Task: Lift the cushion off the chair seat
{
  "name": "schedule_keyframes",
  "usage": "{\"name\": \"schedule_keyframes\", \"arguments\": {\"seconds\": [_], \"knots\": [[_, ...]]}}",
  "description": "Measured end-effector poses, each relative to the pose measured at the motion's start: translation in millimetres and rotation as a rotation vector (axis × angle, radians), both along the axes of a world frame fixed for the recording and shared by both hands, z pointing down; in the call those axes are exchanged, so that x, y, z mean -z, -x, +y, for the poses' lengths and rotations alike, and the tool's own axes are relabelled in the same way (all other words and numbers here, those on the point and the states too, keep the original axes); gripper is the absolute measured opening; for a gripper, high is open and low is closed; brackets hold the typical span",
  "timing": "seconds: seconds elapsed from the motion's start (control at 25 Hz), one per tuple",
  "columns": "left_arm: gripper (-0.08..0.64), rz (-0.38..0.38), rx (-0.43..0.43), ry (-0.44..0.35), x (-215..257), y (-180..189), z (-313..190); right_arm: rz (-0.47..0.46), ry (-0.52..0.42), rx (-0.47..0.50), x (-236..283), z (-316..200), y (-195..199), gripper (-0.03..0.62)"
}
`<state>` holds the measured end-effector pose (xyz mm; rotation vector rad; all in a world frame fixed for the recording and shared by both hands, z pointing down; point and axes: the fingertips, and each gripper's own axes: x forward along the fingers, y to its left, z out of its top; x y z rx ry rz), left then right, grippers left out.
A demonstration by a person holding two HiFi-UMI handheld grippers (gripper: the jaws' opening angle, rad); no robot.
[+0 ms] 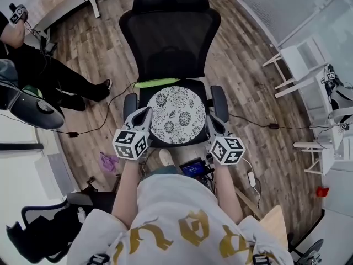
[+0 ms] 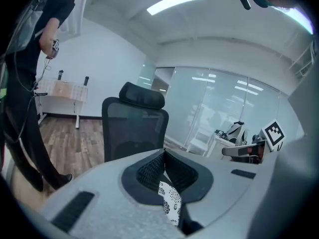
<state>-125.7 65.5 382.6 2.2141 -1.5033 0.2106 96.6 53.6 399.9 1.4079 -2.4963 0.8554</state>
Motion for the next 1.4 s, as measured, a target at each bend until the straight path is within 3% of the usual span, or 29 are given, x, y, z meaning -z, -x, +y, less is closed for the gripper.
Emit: {"name": "schedule_keyframes", "arguments": {"seconds": [0.12, 0.24, 0.44, 0.8, 1.0, 1.4], "knots": [[0.009, -0.011, -0.015, 0.021, -6.3, 3.8, -11.8, 0.063, 0.007, -0.053, -7.0, -10.9, -6.6, 0.011], [0.009, -0.012, 0.007, 0.029, -13.2, 13.9, -20.2, 0.156, 0.000, -0.052, -12.6, -16.6, -6.2, 0.011], [0.009, -0.039, 0.009, 0.039, -25.2, 10.3, -27.1, 0.223, 0.013, -0.059, -17.6, -15.1, -10.1, 0.011], [0.009, -0.033, 0.032, 0.047, -24.3, 8.9, -38.0, 0.208, 0.003, -0.042, -18.9, -20.4, -17.6, 0.011], [0.009, -0.089, 0.014, 0.051, -32.4, 2.8, -45.0, 0.165, -0.042, -0.005, -21.6, -32.5, -12.4, 0.011], [0.009, -0.089, 0.052, 0.086, -54.7, 9.7, -52.2, 0.196, 0.001, 0.026, -47.6, -47.9, -13.1, 0.011]]}}
